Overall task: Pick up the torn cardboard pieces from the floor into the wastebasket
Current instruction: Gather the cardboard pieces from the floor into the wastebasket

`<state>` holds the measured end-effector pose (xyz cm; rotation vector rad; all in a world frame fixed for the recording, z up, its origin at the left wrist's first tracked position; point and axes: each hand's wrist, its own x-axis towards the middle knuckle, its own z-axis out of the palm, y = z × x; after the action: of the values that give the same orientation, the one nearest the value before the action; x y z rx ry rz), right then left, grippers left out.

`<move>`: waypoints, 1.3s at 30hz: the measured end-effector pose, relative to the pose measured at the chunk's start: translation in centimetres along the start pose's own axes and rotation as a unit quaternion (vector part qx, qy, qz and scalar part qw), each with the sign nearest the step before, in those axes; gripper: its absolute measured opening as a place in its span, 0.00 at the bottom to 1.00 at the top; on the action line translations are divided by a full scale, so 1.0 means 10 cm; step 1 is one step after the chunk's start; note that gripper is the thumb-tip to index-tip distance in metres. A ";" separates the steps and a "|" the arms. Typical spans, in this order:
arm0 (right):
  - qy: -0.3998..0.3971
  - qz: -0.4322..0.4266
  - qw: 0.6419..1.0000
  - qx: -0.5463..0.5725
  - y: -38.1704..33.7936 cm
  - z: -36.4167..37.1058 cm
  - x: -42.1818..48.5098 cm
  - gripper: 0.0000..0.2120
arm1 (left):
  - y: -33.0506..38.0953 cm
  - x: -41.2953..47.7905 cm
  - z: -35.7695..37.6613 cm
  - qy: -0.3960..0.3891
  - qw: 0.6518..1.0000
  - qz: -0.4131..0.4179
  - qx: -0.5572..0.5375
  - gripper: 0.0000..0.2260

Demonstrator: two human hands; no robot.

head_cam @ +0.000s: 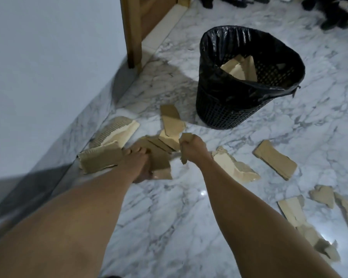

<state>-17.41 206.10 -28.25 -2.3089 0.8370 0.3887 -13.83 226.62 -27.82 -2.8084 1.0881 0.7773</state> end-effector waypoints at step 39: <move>-0.026 0.008 1.000 -0.007 -0.30 0.10 0.08 0.28 | 0.02 -0.16 0.17 -0.023 0.976 -0.191 -0.104 0.43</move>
<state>-14.92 208.15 -27.94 -2.2964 0.8315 0.4609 -15.72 227.87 -28.58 -3.0096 0.4556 0.9494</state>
